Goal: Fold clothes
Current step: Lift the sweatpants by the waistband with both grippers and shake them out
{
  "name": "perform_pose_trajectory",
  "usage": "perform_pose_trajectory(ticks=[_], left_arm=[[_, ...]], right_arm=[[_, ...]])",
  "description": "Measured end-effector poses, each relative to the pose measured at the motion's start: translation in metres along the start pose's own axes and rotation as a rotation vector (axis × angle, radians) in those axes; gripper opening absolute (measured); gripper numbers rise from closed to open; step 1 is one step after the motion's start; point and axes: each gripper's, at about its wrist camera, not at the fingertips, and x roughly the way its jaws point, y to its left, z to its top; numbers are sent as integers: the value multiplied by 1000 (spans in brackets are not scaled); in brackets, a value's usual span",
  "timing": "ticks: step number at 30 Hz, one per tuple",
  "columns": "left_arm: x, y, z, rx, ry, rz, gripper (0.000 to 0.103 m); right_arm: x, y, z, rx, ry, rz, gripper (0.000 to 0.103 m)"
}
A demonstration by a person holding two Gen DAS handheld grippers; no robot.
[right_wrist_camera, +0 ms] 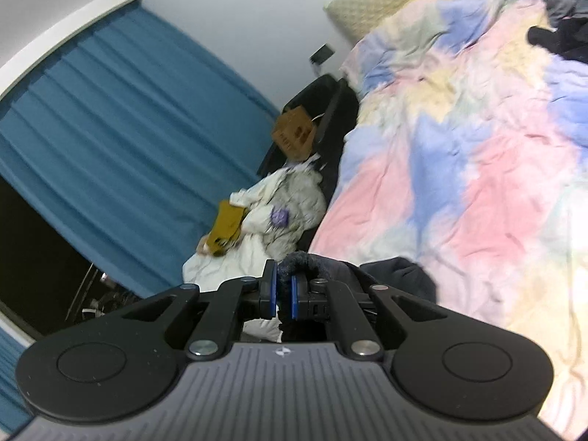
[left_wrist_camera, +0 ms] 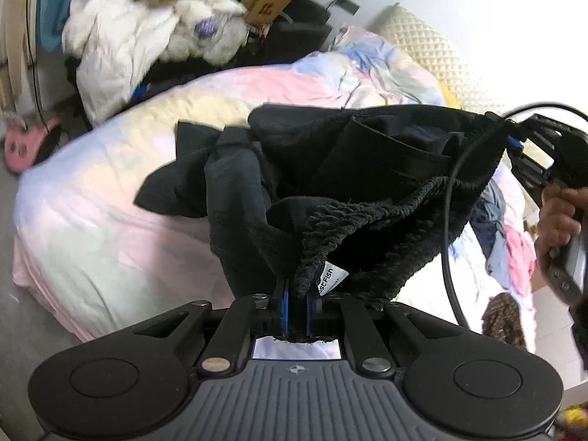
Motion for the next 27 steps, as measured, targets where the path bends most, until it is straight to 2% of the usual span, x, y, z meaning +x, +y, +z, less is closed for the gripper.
perform_pose_trajectory(ticks=[8,13,17,23,27], left_arm=[[-19,-86,-64,22,-59,5,8],[-22,-167,-134,-7,-115,33,8],[-13,-249,-194,-19,-130,37,8],[28,-370,-264,38,-64,-6,8],[68,-426,-302,77,-8,-21,8]], right_arm=[[-61,-43,29,-45,-19,59,7],[-109,-100,61,-49,-4,124,7],[-152,-147,91,-68,21,158,7],[-199,-227,138,-84,24,152,7],[-214,-292,155,-68,21,108,7]])
